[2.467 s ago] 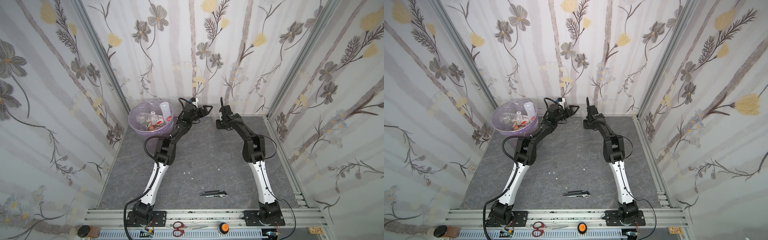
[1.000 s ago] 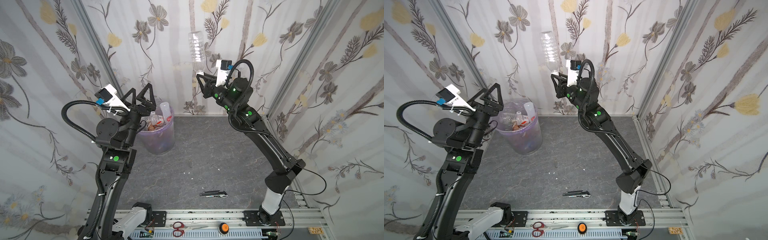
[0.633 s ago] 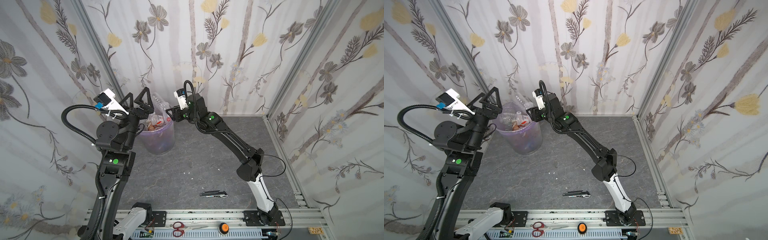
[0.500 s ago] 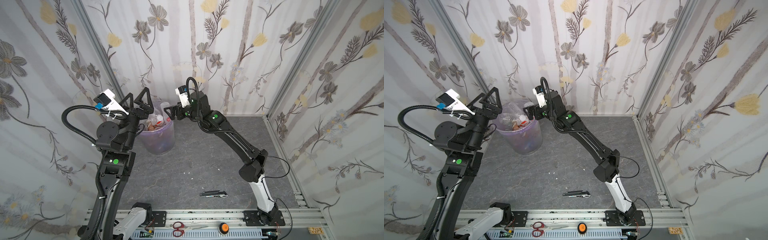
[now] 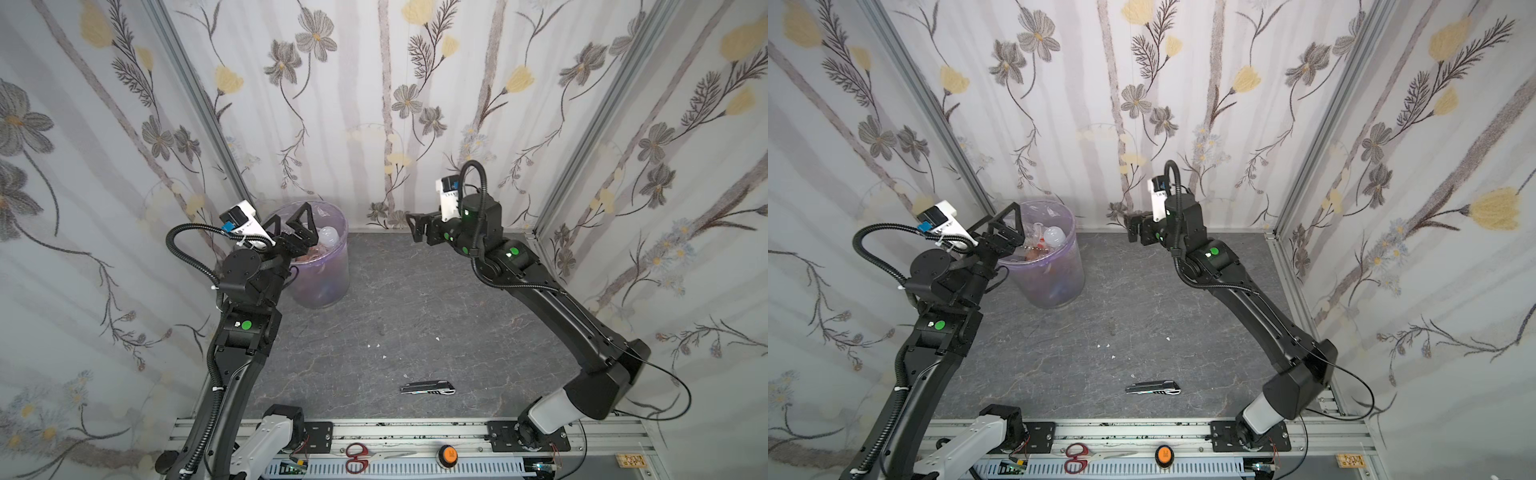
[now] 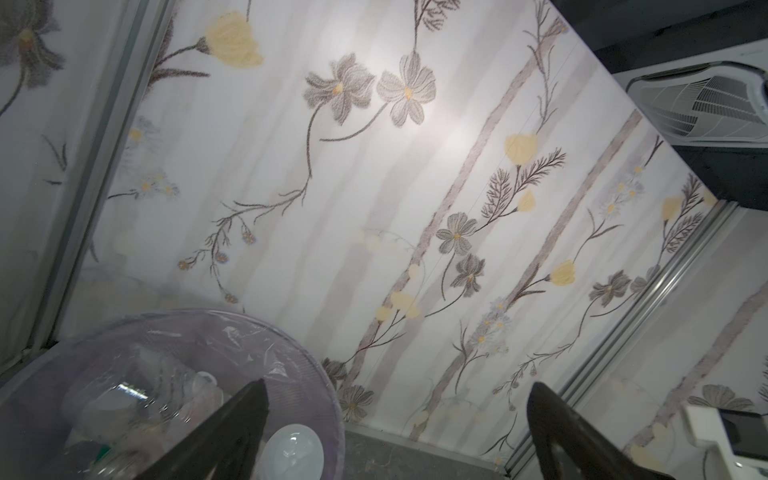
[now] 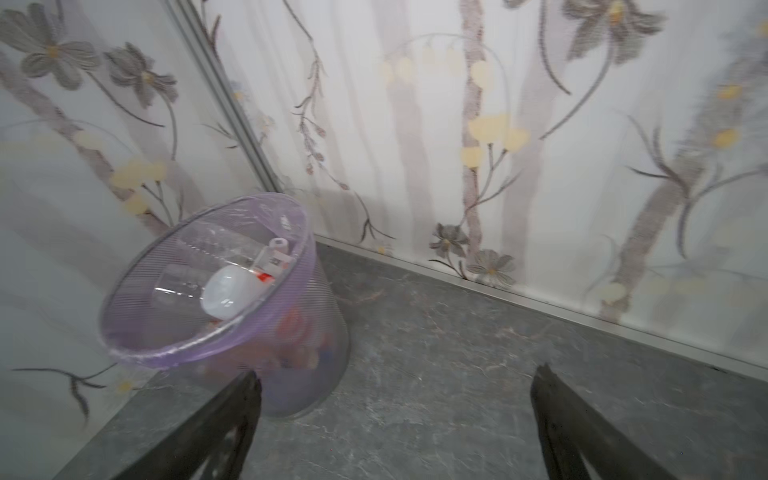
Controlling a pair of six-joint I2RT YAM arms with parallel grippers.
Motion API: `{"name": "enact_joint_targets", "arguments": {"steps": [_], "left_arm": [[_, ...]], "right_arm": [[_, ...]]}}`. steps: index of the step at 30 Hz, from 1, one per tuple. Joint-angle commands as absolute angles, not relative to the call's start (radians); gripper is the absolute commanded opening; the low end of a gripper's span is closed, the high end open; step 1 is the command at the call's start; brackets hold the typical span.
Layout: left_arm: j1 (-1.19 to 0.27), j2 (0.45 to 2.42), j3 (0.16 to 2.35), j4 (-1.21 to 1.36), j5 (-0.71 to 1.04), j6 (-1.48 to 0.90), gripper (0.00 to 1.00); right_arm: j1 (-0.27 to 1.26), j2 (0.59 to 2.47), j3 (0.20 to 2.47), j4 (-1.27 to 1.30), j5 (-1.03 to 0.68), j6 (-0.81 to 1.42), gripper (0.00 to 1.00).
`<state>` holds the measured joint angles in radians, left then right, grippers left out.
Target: Throw the plastic bottles in the bin
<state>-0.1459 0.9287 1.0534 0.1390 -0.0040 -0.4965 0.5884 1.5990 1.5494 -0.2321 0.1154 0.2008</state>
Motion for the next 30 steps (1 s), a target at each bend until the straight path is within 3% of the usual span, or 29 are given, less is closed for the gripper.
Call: {"name": "enact_joint_targets", "arguments": {"steps": [1,10,16,22,30], "left_arm": [[-0.144,0.910,0.982,0.154,-0.100,-0.468,1.00],[-0.159,0.785,0.591,0.318,-0.258,-0.458,1.00],[-0.221,0.783,0.343,0.449,-0.555,-0.442,1.00],[-0.238,0.955,0.130,0.912,-0.734,-0.197,1.00],[-0.142,1.317,0.108,1.303,-0.501,-0.054,1.00]], "right_arm": [[0.525,1.446,1.346,-0.023,0.281,0.212,1.00],[0.293,1.123,0.810,0.203,0.618,0.168,1.00],[0.260,1.005,0.433,0.595,0.693,0.120,1.00],[0.253,1.097,0.242,0.902,0.685,0.065,1.00],[0.231,1.344,0.183,1.192,0.617,-0.056,1.00]]}}
